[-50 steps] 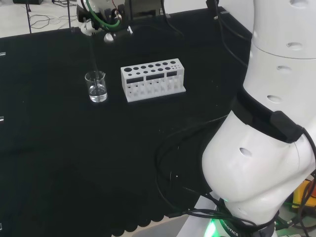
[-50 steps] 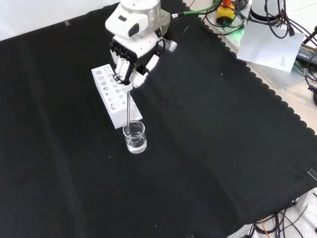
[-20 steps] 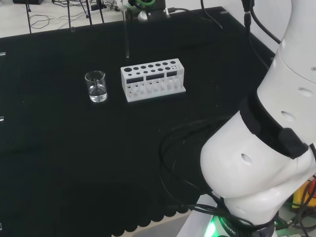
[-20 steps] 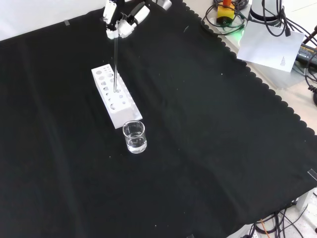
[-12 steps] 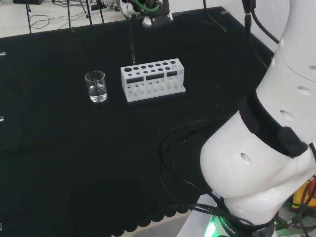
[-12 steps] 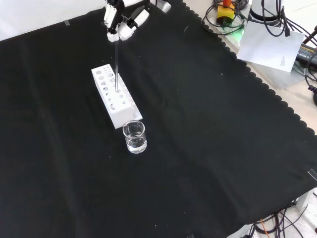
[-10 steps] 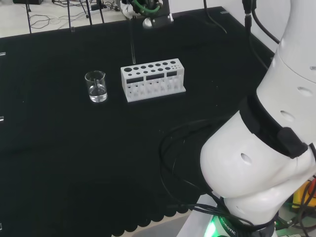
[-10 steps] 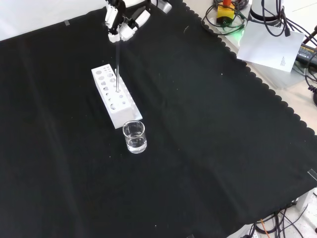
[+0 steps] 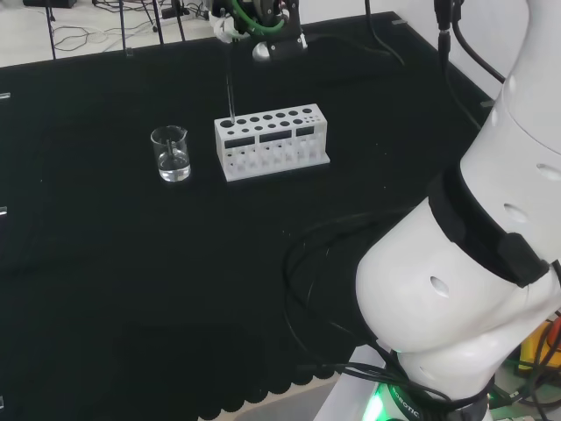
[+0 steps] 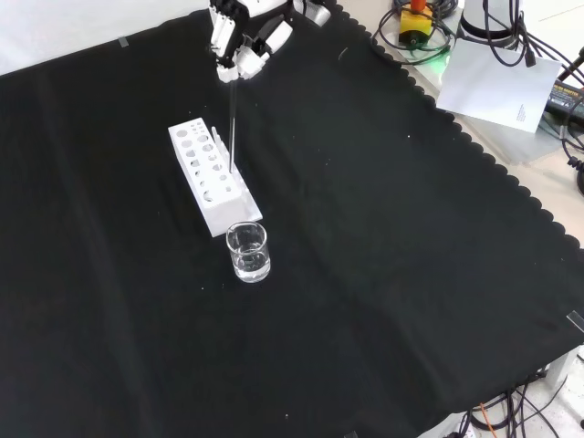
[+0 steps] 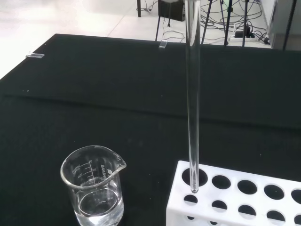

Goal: Put the glass rod back on the white test tube rack.

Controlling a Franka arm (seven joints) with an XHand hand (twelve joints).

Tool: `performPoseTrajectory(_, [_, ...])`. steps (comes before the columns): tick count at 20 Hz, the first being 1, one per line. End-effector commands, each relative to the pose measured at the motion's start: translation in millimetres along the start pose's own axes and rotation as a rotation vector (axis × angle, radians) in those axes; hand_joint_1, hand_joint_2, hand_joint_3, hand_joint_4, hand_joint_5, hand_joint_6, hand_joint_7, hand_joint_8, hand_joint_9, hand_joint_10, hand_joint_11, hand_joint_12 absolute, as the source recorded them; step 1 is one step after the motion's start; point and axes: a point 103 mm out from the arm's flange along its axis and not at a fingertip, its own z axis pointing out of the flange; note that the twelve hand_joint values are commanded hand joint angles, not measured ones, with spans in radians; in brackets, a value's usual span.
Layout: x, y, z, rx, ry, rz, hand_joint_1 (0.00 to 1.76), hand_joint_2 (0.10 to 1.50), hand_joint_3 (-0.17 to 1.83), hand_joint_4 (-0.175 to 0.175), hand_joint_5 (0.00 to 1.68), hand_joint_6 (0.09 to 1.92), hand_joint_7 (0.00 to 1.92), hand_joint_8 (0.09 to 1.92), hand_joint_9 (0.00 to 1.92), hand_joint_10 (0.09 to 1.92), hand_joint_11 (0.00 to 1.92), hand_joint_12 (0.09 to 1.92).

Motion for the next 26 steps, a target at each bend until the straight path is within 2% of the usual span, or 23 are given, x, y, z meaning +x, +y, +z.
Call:
performPoseTrajectory(1, [11,5,9,0.013,0.012,0.000,1.31,1.11,-0.17,-0.175,1.13,0.55,1.23,0.91,1.63,0.95,1.69,0.81])
performPoseTrajectory(4, [13,15,9,0.000,0.029,0.001,1.31,1.11,-0.17,-0.175,1.13,0.55,1.23,0.91,1.63,0.95,1.69,0.81])
performPoseTrajectory(9, [4,18,15,0.010,0.024,-0.004,1.31,1.11,-0.17,-0.175,1.13,0.55,1.23,0.91,1.63,0.95,1.69,0.81])
performPoseTrajectory(11, [11,25,16,0.024,0.007,-0.008,1.31,1.11,-0.17,-0.175,1.13,0.55,1.23,0.91,1.63,0.95,1.69,0.81])
performPoseTrajectory(16, [11,28,18,0.031,0.009,-0.002,1.31,1.11,-0.17,-0.175,1.13,0.55,1.23,0.91,1.63,0.95,1.69,0.81])
performPoseTrajectory(23, [-2,14,16,0.013,0.023,-0.005,1.31,1.11,-0.17,-0.175,1.13,0.55,1.23,0.91,1.63,0.95,1.69,0.81])
performPoseTrajectory(26, [8,23,18,0.020,0.012,0.002,1.31,1.11,-0.17,-0.175,1.13,0.55,1.23,0.91,1.63,0.95,1.69,0.81])
